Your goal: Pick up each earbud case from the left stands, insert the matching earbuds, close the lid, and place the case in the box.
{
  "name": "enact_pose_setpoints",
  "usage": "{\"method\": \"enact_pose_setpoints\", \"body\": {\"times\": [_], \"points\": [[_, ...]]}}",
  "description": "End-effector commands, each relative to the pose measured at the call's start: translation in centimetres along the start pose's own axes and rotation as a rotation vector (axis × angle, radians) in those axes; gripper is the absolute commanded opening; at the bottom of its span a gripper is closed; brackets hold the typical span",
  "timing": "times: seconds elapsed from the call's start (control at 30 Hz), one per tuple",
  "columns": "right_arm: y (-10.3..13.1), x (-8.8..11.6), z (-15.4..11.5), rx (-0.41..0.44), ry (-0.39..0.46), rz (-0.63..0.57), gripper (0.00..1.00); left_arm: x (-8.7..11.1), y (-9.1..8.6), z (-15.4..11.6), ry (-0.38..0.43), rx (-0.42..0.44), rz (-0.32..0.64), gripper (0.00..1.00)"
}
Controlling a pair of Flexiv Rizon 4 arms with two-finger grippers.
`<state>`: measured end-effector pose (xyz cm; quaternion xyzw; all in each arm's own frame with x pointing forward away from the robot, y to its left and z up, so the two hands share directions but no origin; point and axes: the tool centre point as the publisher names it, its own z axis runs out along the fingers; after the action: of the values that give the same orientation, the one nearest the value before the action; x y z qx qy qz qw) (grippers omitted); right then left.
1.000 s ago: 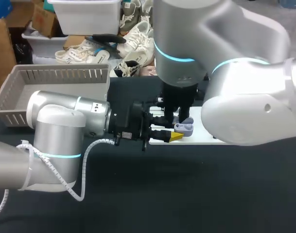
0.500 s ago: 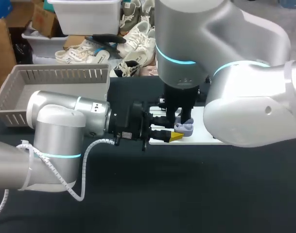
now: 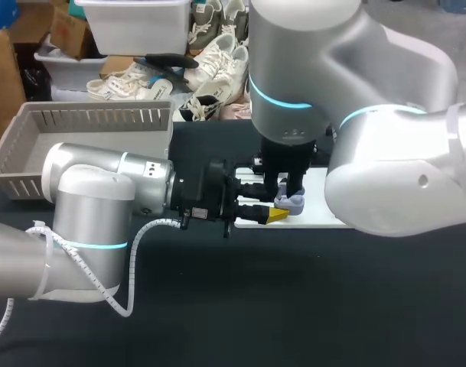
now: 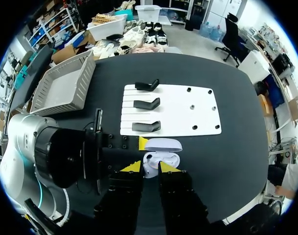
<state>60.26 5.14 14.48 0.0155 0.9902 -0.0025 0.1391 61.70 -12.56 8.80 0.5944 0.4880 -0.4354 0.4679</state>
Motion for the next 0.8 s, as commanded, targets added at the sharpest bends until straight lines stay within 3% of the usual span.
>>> {"method": "enact_pose_setpoints", "body": {"times": [0.03,0.8], "points": [[-0.14,0.21,0.29,-0.003,-0.010,0.006,0.00,0.02,-0.12,0.01,-0.001,-0.005,0.001,0.00],[-0.38,-0.06,1.14,-0.019,-0.025,0.032,0.00,0.02,-0.12,0.01,-0.001,-0.005,0.001,0.00]]}}
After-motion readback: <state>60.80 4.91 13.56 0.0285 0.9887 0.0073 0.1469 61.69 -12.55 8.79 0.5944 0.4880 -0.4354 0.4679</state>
